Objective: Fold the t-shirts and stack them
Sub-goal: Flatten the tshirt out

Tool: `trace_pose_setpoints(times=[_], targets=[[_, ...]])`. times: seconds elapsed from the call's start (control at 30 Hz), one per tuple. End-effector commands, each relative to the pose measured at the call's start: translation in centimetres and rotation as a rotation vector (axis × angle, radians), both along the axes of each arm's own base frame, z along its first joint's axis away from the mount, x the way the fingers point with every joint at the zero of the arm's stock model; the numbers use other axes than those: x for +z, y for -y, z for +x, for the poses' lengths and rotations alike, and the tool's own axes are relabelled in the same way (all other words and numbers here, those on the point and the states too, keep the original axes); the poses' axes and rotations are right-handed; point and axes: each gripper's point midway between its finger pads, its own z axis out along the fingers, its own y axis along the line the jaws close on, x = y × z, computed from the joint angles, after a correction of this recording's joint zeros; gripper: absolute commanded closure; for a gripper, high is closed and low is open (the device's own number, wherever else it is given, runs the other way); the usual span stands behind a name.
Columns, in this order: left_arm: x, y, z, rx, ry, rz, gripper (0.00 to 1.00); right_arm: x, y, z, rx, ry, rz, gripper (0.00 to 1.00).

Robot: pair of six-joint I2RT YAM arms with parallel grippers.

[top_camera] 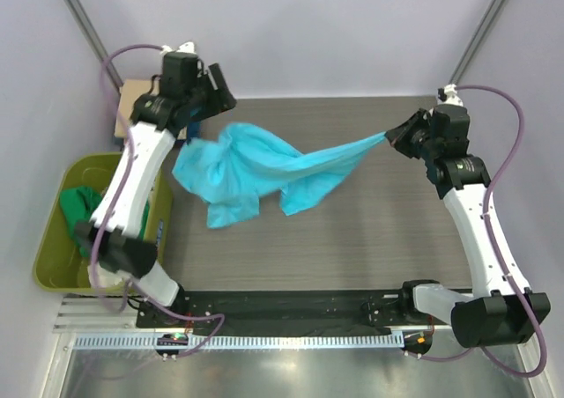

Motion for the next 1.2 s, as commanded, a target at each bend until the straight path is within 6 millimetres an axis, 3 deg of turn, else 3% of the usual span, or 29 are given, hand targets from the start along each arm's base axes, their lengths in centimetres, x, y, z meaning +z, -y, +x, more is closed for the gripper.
trace_pose_setpoints(times=[0.0,0.07,0.1,0.2,0.23,0.3,0.33,0.37,0.43,0.47,0.6,0.67,0.7,0.8,0.97,1.17], targets=[[-13.0,1.6,3.3,-0.147,-0.413,0.049,0.29,-7.0,1.9,-1.7,-0.048,-0.214,-0.05,0.99],[-16.2,1.9,2.4,-0.174,-0.526,0.084,0.21,-9.1,2.4,-2.1,-0.052,-0.263,-0.062,0.99],[-17.9,1.8,0.8,-0.167,-0.56,0.096,0.2,-9.6,2.8,-2.3,-0.059,-0.275,-0.069,0.99],[-17.7,2.5,-0.2,-0.129,-0.454,0.068,0.18,-11.2,3.2,-2.7,-0.06,-0.309,-0.091,0.99],[-18.0,1.7,-2.4,-0.111,-0.455,0.076,0.18,-12.0,3.1,-2.5,-0.052,-0.332,-0.093,0.99],[-18.3,1.0,-4.1,-0.073,-0.439,0.107,0.2,-12.4,2.9,-2.3,-0.042,-0.342,-0.091,0.99],[-16.9,0.1,-5.3,-0.038,-0.39,0.112,0.23,-12.9,2.7,-2.2,-0.032,-0.354,-0.087,0.99],[-18.9,-0.1,-7.3,-0.037,-0.428,0.141,0.24,-12.9,2.6,-1.9,-0.027,-0.348,-0.083,0.99],[-19.4,-0.7,-9.5,-0.009,-0.423,0.154,0.26,-13.1,2.5,-1.7,-0.022,-0.348,-0.08,0.99],[-20.2,-1.0,-11.7,-0.014,-0.428,0.161,0.28,-13.5,2.5,-1.5,-0.018,-0.354,-0.079,0.99],[-22.5,-1.9,-15.8,0.016,-0.466,0.101,0.33,-14.0,2.1,-1.1,-0.001,-0.361,-0.067,0.99],[-23.2,-2.3,-16.5,0.038,-0.449,0.081,0.31,-14.2,1.9,-0.9,0.005,-0.36,-0.059,0.99],[-24.9,-2.9,-17.2,0.051,-0.473,0.097,0.29,-14.2,1.9,-0.9,0.007,-0.36,-0.058,0.99],[-26.6,-3.4,-17.3,0.09,-0.461,0.086,0.24,-14.2,1.6,-0.8,0.02,-0.355,-0.048,0.99],[-28.5,-4.1,-15.3,0.15,-0.404,0.078,0.26,-14.6,1.4,-0.9,0.034,-0.359,-0.041,0.99],[-31.9,-3.8,-14.5,0.149,-0.467,0.086,0.32,-15.7,1.3,-1.4,0.047,-0.38,-0.048,0.99]])
